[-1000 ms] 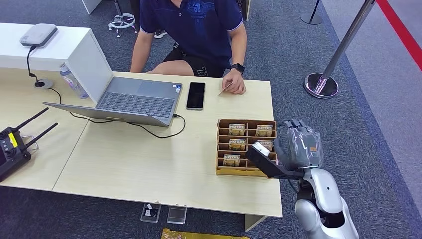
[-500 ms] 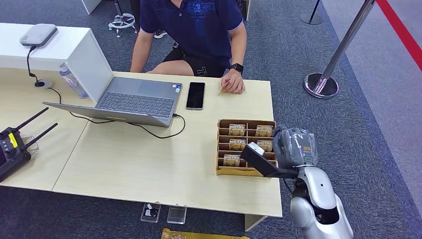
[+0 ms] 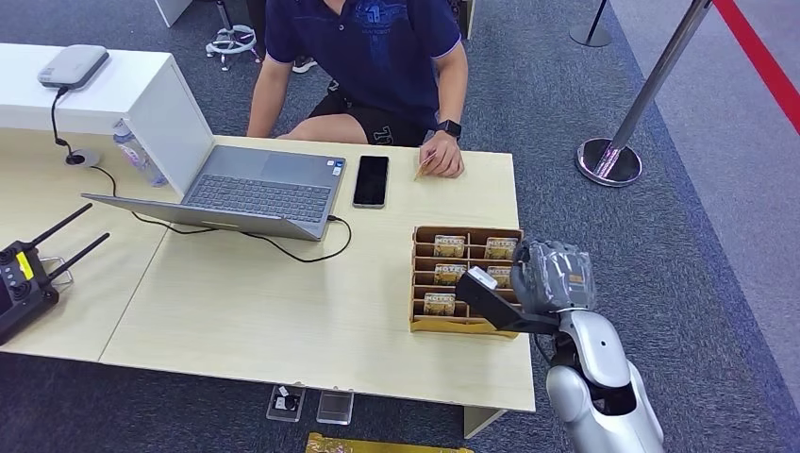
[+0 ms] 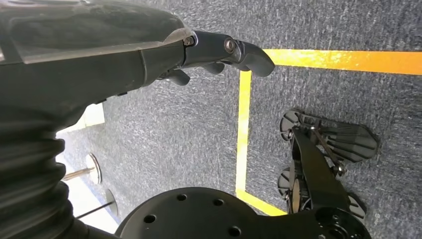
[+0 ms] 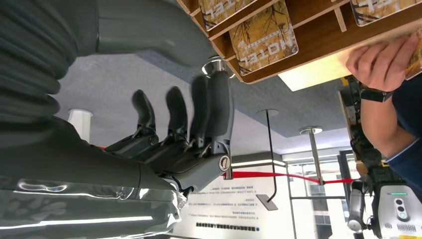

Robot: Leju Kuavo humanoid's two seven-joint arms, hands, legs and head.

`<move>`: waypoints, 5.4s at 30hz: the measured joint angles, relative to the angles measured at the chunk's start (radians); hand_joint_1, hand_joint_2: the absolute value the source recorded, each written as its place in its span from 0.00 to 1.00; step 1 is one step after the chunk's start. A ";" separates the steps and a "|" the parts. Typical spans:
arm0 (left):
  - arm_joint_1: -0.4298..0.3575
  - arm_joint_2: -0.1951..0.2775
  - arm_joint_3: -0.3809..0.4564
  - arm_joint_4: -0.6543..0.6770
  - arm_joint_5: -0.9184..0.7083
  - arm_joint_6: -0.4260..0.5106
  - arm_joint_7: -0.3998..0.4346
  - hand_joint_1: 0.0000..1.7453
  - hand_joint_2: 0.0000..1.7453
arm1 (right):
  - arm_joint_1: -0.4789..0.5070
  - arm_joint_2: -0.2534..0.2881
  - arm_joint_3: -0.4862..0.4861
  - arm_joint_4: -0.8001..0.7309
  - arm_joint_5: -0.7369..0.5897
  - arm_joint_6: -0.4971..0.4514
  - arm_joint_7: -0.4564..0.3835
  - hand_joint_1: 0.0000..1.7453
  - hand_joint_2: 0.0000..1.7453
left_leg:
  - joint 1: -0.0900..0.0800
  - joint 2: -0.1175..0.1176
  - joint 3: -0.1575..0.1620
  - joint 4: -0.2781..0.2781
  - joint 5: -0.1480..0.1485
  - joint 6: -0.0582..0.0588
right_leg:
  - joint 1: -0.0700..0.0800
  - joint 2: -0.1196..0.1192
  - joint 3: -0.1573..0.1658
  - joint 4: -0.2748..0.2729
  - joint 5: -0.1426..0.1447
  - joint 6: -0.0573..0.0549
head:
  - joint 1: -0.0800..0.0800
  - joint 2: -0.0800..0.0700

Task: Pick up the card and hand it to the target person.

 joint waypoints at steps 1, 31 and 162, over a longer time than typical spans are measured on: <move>0.000 0.000 0.000 0.000 -0.001 -0.001 -0.001 0.00 1.00 | 0.000 0.000 0.000 0.003 -0.002 0.000 0.000 0.41 1.00 | 0.000 0.000 0.000 0.000 0.000 0.000 | 0.000 0.000 0.000 0.000 0.000 0.000 | 0.000 0.000; 0.000 0.000 0.000 0.000 -0.020 -0.007 0.019 0.00 1.00 | 0.000 0.000 0.017 0.070 -0.009 0.011 0.022 0.43 1.00 | 0.000 0.000 0.000 0.000 0.000 0.000 | 0.000 0.000 0.000 0.000 0.000 0.000 | 0.000 0.000; 0.009 0.017 -0.002 0.008 -0.121 -0.073 -0.038 0.00 1.00 | 0.006 -0.024 0.002 0.172 -0.014 -0.045 0.033 0.84 1.00 | 0.000 0.000 0.001 0.000 0.000 0.000 | 0.000 0.000 0.000 0.000 0.000 0.000 | 0.000 0.000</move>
